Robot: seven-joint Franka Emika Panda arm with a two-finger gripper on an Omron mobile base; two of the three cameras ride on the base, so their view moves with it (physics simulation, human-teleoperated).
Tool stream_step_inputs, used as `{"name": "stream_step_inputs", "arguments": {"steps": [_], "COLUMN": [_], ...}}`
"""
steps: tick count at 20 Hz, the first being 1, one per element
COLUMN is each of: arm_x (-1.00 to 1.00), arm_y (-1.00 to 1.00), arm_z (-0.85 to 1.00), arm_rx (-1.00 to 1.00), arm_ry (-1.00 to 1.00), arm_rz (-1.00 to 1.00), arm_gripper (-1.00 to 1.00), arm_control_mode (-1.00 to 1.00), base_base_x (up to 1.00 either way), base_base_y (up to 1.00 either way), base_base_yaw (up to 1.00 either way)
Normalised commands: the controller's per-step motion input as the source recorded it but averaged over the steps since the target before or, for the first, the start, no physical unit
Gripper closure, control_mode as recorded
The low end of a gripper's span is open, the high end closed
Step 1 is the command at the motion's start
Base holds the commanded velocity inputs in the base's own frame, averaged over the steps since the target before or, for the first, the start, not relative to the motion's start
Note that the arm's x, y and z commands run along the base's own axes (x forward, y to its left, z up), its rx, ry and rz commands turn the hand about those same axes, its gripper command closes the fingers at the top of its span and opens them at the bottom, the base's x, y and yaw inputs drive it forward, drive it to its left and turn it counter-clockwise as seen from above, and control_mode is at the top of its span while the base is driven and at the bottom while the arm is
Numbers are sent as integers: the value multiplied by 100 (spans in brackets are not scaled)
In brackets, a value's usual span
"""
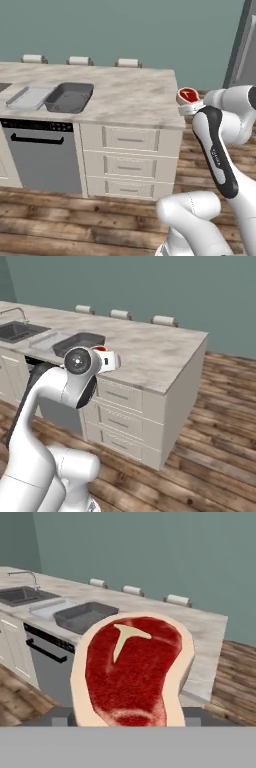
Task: Place one lemon and one steak in each tupperware on the nearby counter, to pack two identical lunches.
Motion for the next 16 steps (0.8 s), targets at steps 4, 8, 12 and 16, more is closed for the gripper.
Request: {"name": "stream_step_inputs", "arguments": {"steps": [4, 8, 12, 16], "arm_x": [0, 0, 0, 0], "arm_y": [0, 0, 0, 0], "arm_z": [0, 0, 0, 0], "arm_rx": [0, 0, 0, 0], "arm_ry": [0, 0, 0, 0], "arm_rz": [0, 0, 0, 0], "arm_gripper": [100, 100, 100, 100], "arm_control_mode": [100, 100, 100, 100], "base_base_x": [41, 51, 68, 81], "base_base_y": [100, 100, 100, 100], "base_base_yaw": [0, 0, 0, -6]}}
